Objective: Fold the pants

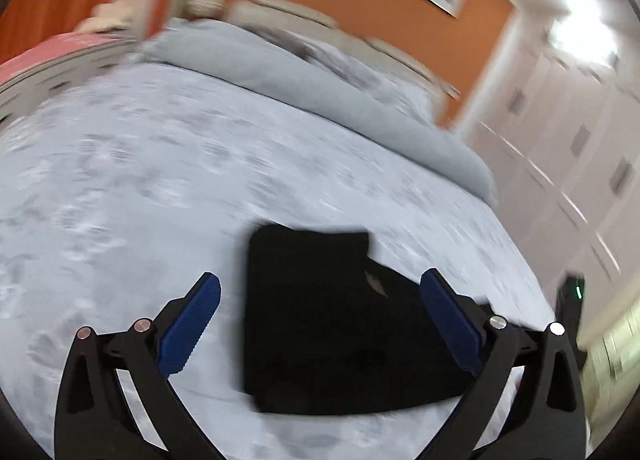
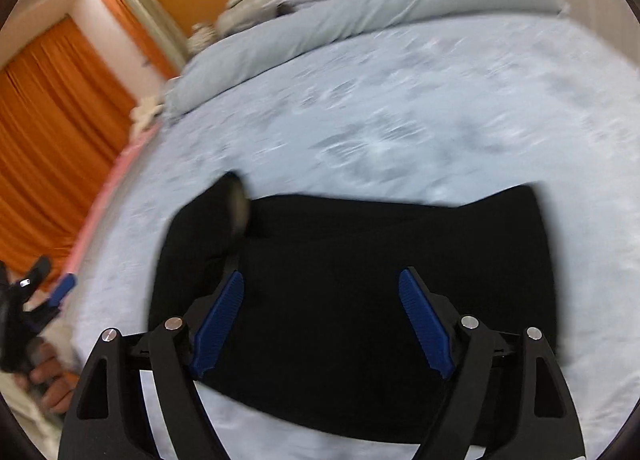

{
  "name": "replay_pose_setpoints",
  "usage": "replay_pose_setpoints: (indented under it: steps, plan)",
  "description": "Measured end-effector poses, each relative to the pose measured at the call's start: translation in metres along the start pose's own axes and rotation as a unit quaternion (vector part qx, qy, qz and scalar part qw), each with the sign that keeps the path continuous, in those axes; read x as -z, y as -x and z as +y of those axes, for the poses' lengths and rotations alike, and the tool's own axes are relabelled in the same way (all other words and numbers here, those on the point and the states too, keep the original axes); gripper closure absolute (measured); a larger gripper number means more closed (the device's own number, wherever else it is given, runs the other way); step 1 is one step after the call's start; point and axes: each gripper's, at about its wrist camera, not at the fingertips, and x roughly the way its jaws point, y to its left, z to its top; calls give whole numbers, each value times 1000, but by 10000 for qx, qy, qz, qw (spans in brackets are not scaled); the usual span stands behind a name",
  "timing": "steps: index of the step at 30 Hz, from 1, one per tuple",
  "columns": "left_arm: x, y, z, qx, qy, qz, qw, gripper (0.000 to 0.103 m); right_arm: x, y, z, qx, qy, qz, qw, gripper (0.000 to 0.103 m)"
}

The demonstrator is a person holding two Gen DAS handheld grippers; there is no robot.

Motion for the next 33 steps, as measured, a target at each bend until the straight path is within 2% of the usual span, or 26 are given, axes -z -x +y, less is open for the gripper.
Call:
replay_pose_setpoints:
  steps: [3,7,9,11,12,13,14,16,17,19,21,22,23,27,29,30,31,32,33]
  plan:
    - [-7,3,39,-619,291,-109,9976,5,1,-32,21,-304,-88,301,9990,25]
    - [-10,-1,68,-1137,309,37,9930,5,1,-74,44,-357,-111,634,9973,25]
    - [-11,0,73,-1278,202,43,9916,5,3,-93,53,-268,-100,722,9970,21]
    - [-10,6,78,-1411,75,39,9900,5,5,-100,72,46,218,499,9985,23]
    - [-10,8,82,-1471,-3,22,9891,5,6,-101,84,239,487,417,9977,39]
    - [-9,11,83,-1504,-42,16,9886,5,7,-102,94,597,762,352,9947,61]
    - [-8,11,87,-1534,-91,34,9881,5,8,-103,101,745,950,293,9923,67]
    - [-6,13,90,-1581,-96,80,9873,5,9,-99,106,634,961,209,9931,76]
    - [-6,11,93,-1592,-59,122,9872,5,7,-92,109,564,932,145,9939,77]
    - [-8,9,94,-1524,68,181,9881,5,3,-77,116,515,1039,-4,9933,78]
    - [-10,7,93,-1413,247,209,9894,5,0,-68,121,677,1274,-50,9895,77]
    - [-10,6,91,-1371,292,203,9899,5,-1,-71,123,803,1434,108,9863,72]
    - [-10,5,88,-1358,305,192,9901,5,-1,-78,119,790,1428,307,9861,72]
    - [-5,-4,59,-1434,58,146,9895,5,4,-87,97,473,914,578,9930,70]
    - [-2,-8,48,-1424,-58,169,9896,5,4,-86,103,397,946,599,9929,63]
    - [1,-11,41,-1418,-142,206,9896,5,4,-87,107,322,984,605,9928,52]
    - [4,-14,34,-1414,-227,236,9894,5,5,-88,109,306,1013,601,9926,47]
    - [6,-17,29,-1420,-318,257,9890,5,6,-90,113,344,1080,593,9918,47]
    - [9,-20,21,-1459,-470,278,9878,5,7,-91,116,381,1170,559,9908,68]
